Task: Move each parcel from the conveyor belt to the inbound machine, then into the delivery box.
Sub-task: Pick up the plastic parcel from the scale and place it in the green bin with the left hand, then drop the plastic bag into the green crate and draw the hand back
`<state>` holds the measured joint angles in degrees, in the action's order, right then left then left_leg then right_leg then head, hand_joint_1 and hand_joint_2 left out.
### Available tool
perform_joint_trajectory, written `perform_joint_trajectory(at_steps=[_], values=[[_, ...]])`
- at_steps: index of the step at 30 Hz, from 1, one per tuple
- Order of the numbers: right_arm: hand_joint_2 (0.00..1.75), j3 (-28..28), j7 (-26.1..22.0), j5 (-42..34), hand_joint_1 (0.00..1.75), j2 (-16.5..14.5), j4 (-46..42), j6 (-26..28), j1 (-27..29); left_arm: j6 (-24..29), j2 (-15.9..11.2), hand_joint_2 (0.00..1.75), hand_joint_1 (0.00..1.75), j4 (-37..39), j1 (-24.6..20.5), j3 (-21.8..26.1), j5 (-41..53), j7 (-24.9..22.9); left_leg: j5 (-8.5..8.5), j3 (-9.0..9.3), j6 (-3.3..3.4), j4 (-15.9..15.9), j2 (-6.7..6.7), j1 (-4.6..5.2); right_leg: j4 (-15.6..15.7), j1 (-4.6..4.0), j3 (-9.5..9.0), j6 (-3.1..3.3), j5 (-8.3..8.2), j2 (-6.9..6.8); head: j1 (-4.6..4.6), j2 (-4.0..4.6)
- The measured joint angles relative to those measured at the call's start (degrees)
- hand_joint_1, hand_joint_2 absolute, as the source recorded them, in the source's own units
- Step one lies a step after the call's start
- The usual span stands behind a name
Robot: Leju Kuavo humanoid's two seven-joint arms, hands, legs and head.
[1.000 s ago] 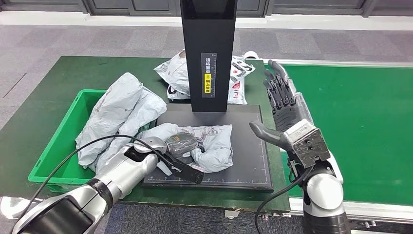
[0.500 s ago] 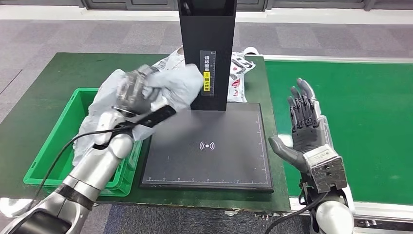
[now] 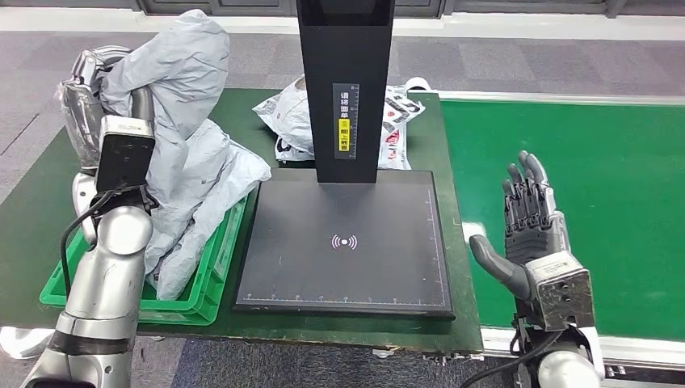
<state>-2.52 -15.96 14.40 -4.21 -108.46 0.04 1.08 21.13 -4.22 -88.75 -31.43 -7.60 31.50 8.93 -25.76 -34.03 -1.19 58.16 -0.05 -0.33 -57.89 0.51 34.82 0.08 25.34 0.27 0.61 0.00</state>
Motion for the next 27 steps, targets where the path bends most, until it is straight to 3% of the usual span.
perform_joint_trajectory(at_steps=[11,13,15,19,22,26,27], values=[[1.75,0.01,-0.17,-0.61,0.0,-0.12,0.86,-0.21,-0.13,2.95,0.0,1.75,1.75,-3.66,1.4,1.43,1.05,0.84,0.0,-0.05,0.0,0.0,-0.02,0.0,0.0,0.0,0.01,0.0,0.0,-0.01,0.0,0.0],[1.75,0.01,-0.14,-0.91,0.0,-0.26,1.6,-0.29,-0.36,7.14,-0.94,1.75,1.75,-2.78,0.75,3.61,16.39,-4.81,0.0,-0.05,-0.01,-0.01,-0.02,0.0,0.0,-0.01,0.02,0.01,0.01,-0.02,0.0,0.0],[1.75,0.01,0.12,-1.17,0.0,-0.44,2.4,-0.52,-0.84,7.7,-2.53,1.75,1.72,0.04,-0.37,6.35,35.42,-13.71,0.03,-0.04,-0.05,-0.02,-0.02,-0.01,0.0,-0.02,0.03,0.02,0.0,-0.03,0.0,0.0],[1.75,0.01,1.07,-1.28,0.0,-0.63,3.3,-1.39,-2.27,1.01,-4.56,1.75,0.0,7.47,-1.94,8.89,45.41,-21.44,0.12,-0.04,-0.14,-0.02,0.07,-0.07,-0.01,-0.07,0.09,0.13,-0.09,0.03,-0.01,0.0],[1.75,0.01,1.56,-1.27,0.0,-0.77,4.25,-2.0,-3.61,-2.02,-5.34,1.75,0.0,11.92,-2.43,10.13,49.15,-24.46,0.16,-0.07,-0.14,-0.01,0.06,-0.08,-0.02,-0.09,0.1,0.13,-0.12,0.02,0.0,0.0],[1.75,0.01,1.89,-1.26,0.0,-0.87,5.4,-2.33,-5.03,-4.2,-5.41,0.0,0.0,14.94,-2.45,11.2,51.99,-26.35,0.16,-0.1,-0.13,0.0,-0.01,-0.08,-0.02,-0.07,0.1,0.12,-0.12,-0.01,0.0,0.0],[1.75,0.01,1.91,-1.27,0.0,-0.87,5.58,-2.34,-5.17,-4.88,-5.32,0.0,0.0,15.23,-2.45,11.35,52.2,-26.31,0.16,-0.1,-0.12,0.0,-0.01,-0.07,-0.01,-0.06,0.1,0.12,-0.12,-0.01,0.0,0.0]])
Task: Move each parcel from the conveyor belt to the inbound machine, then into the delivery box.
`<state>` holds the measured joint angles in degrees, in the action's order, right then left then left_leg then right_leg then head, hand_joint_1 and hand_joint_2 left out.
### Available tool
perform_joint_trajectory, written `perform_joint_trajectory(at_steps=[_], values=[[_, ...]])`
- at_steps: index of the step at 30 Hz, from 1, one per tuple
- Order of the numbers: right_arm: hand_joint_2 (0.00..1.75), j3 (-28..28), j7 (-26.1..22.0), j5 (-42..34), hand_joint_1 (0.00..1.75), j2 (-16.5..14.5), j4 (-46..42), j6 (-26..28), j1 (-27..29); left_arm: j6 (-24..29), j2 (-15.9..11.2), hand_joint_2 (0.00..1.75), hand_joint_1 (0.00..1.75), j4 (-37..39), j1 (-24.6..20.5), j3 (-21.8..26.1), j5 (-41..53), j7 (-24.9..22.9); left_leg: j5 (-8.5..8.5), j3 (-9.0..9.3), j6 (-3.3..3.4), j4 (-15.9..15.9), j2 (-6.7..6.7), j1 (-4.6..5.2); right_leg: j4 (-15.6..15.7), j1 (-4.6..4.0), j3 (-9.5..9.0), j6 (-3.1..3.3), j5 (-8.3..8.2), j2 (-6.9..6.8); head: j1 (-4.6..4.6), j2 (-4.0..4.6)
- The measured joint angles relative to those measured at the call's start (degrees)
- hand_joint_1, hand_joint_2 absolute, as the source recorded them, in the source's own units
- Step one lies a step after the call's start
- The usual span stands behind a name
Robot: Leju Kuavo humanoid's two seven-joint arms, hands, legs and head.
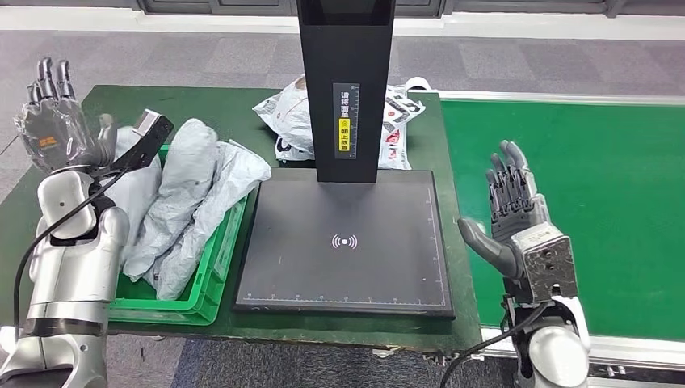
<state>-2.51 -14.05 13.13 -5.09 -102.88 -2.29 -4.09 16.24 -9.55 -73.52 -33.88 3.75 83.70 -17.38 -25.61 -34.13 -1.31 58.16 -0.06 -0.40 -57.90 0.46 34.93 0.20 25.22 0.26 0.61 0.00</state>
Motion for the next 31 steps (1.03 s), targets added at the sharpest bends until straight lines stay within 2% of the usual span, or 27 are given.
perform_joint_trajectory(at_steps=[5,16,18,20,24,25,27,29,31], values=[[1.75,0.0,0.0,0.01,0.0,-0.01,0.56,0.0,-0.09,-3.3,1.01,0.0,0.0,0.83,-0.04,0.18,0.84,0.44,-0.05,-0.02,0.04,0.0,-0.01,0.01,0.02,0.02,0.01,-0.02,0.01,-0.01,0.0,0.0],[1.75,0.0,0.0,0.03,0.0,-0.01,0.95,0.0,-0.09,-4.67,2.04,0.0,0.0,1.53,-0.22,0.18,0.72,0.85,-0.03,0.0,0.02,0.0,0.01,0.01,0.01,-0.01,0.04,-0.01,0.01,0.0,0.0,0.0],[1.75,0.0,-0.03,0.1,0.0,-0.01,1.06,0.01,-0.06,-6.64,2.37,0.0,0.0,1.81,-0.36,0.18,-1.35,2.57,-0.03,0.0,0.02,0.01,0.02,0.01,0.01,-0.02,0.05,-0.01,0.01,0.01,0.0,0.0],[1.75,0.12,-0.28,0.24,0.0,-0.01,1.13,0.11,0.23,-11.11,3.04,0.0,0.0,2.16,-0.54,0.14,-7.89,7.31,-0.03,0.0,0.02,0.01,0.0,0.01,0.01,-0.01,0.05,-0.01,0.01,0.0,0.0,0.0],[1.75,0.74,-1.36,0.09,0.0,0.01,1.15,-0.08,1.63,-28.25,4.1,1.75,0.0,2.56,-0.47,-0.38,-34.74,23.8,-0.03,-0.05,0.02,0.01,-0.01,0.01,0.01,0.01,0.04,-0.02,0.0,-0.01,0.01,0.0],[1.75,0.84,-1.53,-0.09,0.0,0.01,1.17,-0.28,1.8,-32.46,4.24,1.75,0.0,2.14,-0.19,-0.49,-42.88,27.29,-0.04,-0.05,0.03,0.01,0.06,0.02,0.01,0.02,0.05,-0.02,0.0,0.04,0.01,0.0],[1.75,0.97,-1.69,-0.46,0.0,0.02,1.25,-0.67,1.97,-37.94,4.73,1.75,0.0,0.12,0.77,-0.54,-58.34,31.29,-0.09,-0.03,0.05,0.01,0.22,0.02,0.01,0.03,0.08,-0.03,-0.02,0.18,0.01,0.0],[1.75,1.27,-1.56,-0.66,0.0,0.01,1.31,-0.87,2.13,-38.67,5.75,1.75,0.0,-3.31,2.48,-0.52,-71.2,31.79,-0.13,-0.01,0.08,0.01,0.27,0.06,0.02,0.04,0.09,-0.03,-0.01,0.22,-0.01,0.0],[1.75,1.54,-1.23,-0.63,0.0,-0.01,1.33,-0.86,2.2,-37.49,6.82,1.75,0.0,-6.2,4.35,-0.55,-78.65,31.68,-0.15,-0.01,0.08,0.01,0.24,0.08,0.02,0.05,0.09,-0.05,0.01,0.18,-0.01,0.0]])
